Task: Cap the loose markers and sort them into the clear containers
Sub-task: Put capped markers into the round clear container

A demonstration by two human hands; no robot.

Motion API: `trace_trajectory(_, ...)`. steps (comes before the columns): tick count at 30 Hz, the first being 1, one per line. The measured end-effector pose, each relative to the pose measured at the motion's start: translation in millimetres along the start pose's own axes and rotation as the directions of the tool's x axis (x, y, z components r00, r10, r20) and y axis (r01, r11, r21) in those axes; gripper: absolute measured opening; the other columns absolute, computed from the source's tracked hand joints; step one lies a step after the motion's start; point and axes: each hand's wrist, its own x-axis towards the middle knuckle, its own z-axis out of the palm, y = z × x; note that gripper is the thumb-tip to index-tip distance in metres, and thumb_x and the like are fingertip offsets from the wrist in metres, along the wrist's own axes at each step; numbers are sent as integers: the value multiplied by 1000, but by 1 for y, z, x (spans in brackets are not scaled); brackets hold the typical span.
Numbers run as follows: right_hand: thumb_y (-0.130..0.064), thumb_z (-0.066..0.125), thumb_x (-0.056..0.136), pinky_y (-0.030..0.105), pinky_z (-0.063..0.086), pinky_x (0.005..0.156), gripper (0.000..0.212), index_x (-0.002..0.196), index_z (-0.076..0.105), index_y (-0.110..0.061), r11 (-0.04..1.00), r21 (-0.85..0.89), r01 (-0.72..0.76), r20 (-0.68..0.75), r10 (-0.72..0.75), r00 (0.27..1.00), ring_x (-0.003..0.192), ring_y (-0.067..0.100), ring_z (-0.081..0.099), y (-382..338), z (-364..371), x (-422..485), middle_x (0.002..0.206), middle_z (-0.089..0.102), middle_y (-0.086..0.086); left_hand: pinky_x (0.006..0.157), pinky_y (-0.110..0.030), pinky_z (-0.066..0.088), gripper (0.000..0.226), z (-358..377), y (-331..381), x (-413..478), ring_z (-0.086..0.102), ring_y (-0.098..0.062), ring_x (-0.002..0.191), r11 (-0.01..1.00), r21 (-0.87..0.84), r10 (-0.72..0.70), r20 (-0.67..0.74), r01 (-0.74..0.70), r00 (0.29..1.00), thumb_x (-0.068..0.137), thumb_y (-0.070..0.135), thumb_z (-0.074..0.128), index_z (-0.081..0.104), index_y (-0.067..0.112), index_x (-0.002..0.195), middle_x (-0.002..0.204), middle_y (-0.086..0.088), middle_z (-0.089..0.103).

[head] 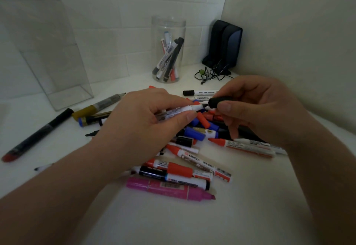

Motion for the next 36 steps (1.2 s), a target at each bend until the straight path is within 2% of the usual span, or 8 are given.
trace_trajectory(12,-16,77,69,28,59,57,25,93,72,-12,990,-135,43,50,-37,998,58,18,70,-7,8,-4,76,74,9,69,-42,55,28,2,1,-2,65,-9,83,999,-17,51,5,-51,999,93,50,63,67,44,120,90,12,71)
trace_trajectory(15,-23,78,71,31,61,65,24,94,75,-16,978,-202,56,28,-51,998,68,18,72,-6,7,-2,84,75,5,67,-31,52,29,2,1,-1,63,-6,82,999,-17,43,7,-43,999,90,51,61,69,44,117,88,17,70)
trace_trajectory(17,-34,78,78,44,60,73,21,96,77,-23,960,-264,94,34,-89,995,77,30,68,-5,3,0,88,71,7,66,-21,47,27,1,1,-1,61,-4,82,999,-23,31,-1,-31,1000,89,52,60,70,46,114,86,23,67)
trace_trajectory(19,-46,77,79,51,55,68,21,94,77,-31,947,-309,89,-12,-97,995,73,38,62,-4,-2,1,81,67,9,68,-17,46,21,1,1,0,61,-3,84,999,-31,19,2,-19,1000,89,53,59,68,52,109,85,25,66)
trace_trajectory(22,-39,74,76,27,47,51,14,83,76,-28,988,-147,48,-134,-68,989,55,16,55,-1,-5,1,66,66,0,70,-9,42,13,1,1,0,60,0,86,998,-54,16,-9,-17,1000,89,53,57,62,60,99,90,29,65)
trace_trajectory(28,-24,75,71,18,39,38,13,80,71,-16,969,245,39,-148,-3,989,44,21,57,4,5,3,65,69,14,68,-17,43,16,2,1,0,60,-4,83,998,-51,29,-41,-31,999,91,46,63,68,51,105,86,25,66)
trace_trajectory(34,-19,74,75,22,44,39,16,87,71,-10,976,214,46,-37,-38,999,44,31,53,4,7,1,69,69,19,67,-21,44,27,2,-2,0,60,-5,81,999,-33,15,-29,-16,999,89,53,62,71,43,113,86,22,65)
trace_trajectory(36,-13,73,75,24,49,42,18,90,69,-6,993,110,40,-15,-39,999,45,22,60,1,11,0,68,70,12,65,-21,45,31,2,-3,0,60,-5,81,999,-28,15,-19,-16,1000,86,56,62,71,44,113,86,22,66)
